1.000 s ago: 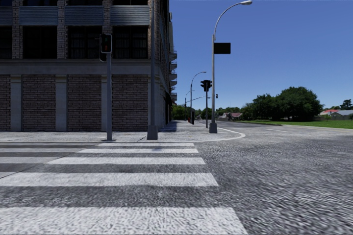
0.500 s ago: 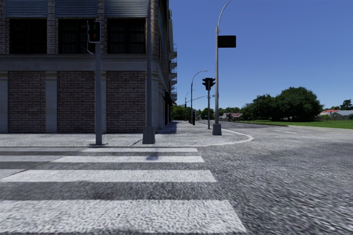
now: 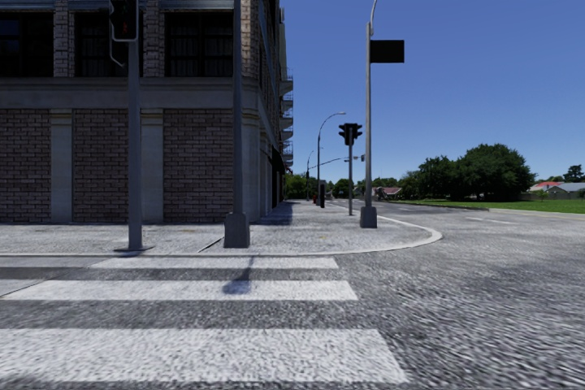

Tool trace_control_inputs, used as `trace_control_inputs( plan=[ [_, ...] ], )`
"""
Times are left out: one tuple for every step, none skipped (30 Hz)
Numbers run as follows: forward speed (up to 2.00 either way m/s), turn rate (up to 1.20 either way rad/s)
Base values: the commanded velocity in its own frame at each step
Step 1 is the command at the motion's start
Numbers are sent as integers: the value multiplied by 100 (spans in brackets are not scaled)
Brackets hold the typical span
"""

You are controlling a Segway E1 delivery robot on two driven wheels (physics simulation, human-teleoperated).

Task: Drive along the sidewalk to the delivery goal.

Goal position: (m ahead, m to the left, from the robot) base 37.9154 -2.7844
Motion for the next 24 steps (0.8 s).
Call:
trace_control_inputs(
  plan=[
    [200, 0],
    [200, 0],
    [200, 0],
    [200, 0],
    [200, 0],
    [200, 0],
    [200, 0],
    [200, 0],
    [200, 0],
    [200, 0],
    [200, 0],
    [200, 0],
    [200, 0],
    [200, 0],
    [200, 0],
    [200, 0],
    [200, 0],
    [200, 0],
    [200, 0],
    [200, 0],
    [200, 0],
    [200, 0],
    [200, 0],
    [200, 0]
  ],
)
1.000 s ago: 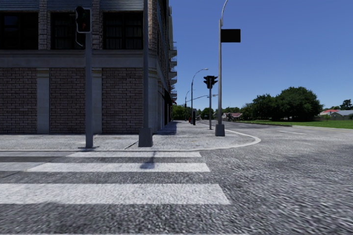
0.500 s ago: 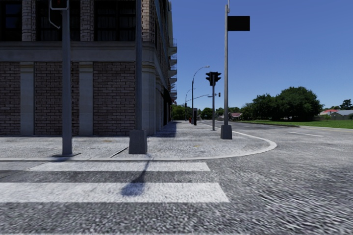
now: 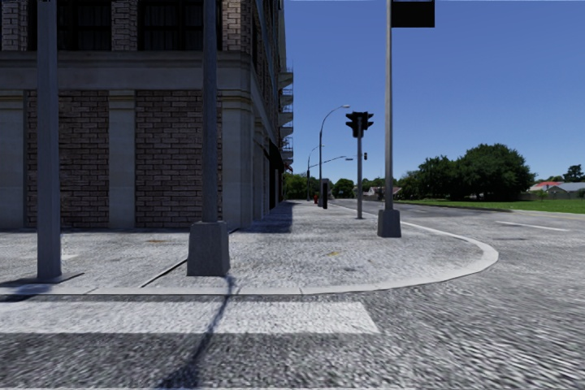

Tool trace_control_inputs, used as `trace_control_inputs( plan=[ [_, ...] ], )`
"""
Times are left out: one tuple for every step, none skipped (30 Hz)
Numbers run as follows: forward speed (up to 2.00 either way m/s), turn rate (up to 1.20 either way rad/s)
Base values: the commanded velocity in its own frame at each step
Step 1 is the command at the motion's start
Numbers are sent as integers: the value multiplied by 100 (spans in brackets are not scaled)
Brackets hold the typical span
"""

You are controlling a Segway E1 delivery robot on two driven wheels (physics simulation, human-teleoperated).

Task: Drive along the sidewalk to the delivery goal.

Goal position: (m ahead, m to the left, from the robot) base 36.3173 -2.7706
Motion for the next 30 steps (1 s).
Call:
trace_control_inputs(
  plan=[
    [200, 0],
    [200, 0],
    [200, 0],
    [200, 0],
    [200, 0],
    [200, 0],
    [200, 0],
    [200, 0],
    [200, 0],
    [200, -8],
    [200, -11],
    [200, -11],
    [200, -11],
    [200, -15],
    [200, -20],
    [200, -30],
    [200, -30],
    [200, -36],
    [200, -38],
    [200, -30],
    [200, -12],
    [200, -12],
    [200, 0],
    [200, 0],
    [200, 0],
    [200, 0],
    [200, 0],
    [200, 0],
    [200, 0],
    [200, 0]
  ],
)
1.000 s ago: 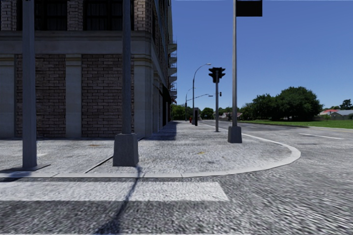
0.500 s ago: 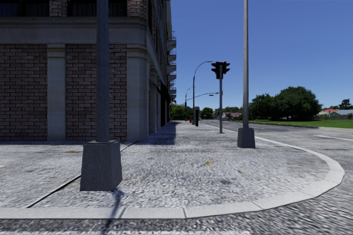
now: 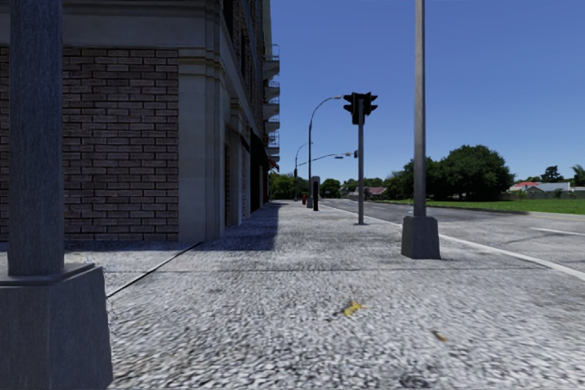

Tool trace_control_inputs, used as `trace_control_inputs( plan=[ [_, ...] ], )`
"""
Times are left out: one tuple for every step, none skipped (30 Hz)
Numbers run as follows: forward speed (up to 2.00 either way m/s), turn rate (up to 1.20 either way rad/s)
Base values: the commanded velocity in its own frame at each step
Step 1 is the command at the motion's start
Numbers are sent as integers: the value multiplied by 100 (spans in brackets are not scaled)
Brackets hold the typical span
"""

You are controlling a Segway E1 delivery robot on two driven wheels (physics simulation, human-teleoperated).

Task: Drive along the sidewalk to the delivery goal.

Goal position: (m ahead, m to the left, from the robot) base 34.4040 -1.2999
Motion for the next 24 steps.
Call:
trace_control_inputs(
  plan=[
    [200, 0],
    [179, 0],
    [139, 0],
    [115, 0],
    [115, 0],
    [105, 0],
    [103, 0],
    [103, 0],
    [103, 0],
    [103, 0],
    [104, 0],
    [104, 0],
    [108, 0],
    [110, 0],
    [110, 0],
    [111, 0],
    [111, 0],
    [112, 0],
    [112, 0],
    [112, 0],
    [112, 0],
    [113, 0],
    [113, 0],
    [113, 0]
  ],
)
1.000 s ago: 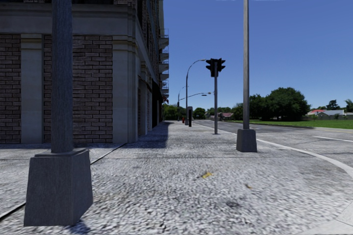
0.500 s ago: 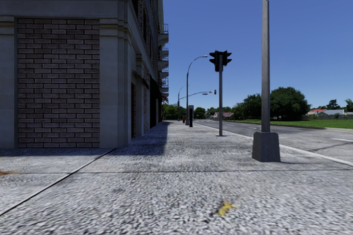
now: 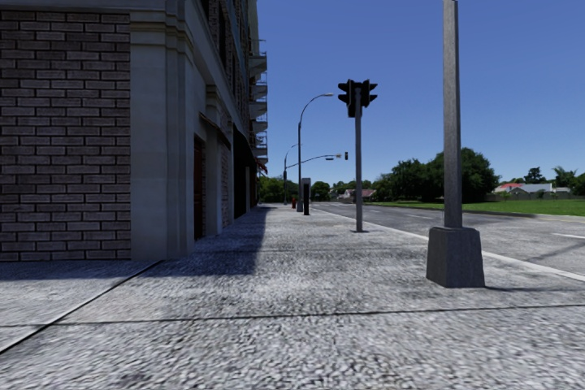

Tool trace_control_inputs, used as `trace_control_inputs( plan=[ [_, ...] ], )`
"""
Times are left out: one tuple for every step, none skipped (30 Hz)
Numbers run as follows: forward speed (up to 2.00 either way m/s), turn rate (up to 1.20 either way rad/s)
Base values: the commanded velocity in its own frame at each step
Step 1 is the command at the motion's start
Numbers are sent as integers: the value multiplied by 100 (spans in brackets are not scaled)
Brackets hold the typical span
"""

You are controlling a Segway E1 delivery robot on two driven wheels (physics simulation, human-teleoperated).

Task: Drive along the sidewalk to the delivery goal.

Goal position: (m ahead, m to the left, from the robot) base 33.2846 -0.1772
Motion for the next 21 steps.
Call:
trace_control_inputs(
  plan=[
    [113, 0],
    [113, 0],
    [113, 0],
    [113, 0],
    [113, 0],
    [113, 0],
    [113, 0],
    [113, 0],
    [120, 0],
    [158, 0],
    [200, 0],
    [200, 0],
    [200, 0],
    [200, 0],
    [200, 0],
    [200, 0],
    [200, 0],
    [200, 0],
    [200, 0],
    [200, 0],
    [200, 0]
  ],
)
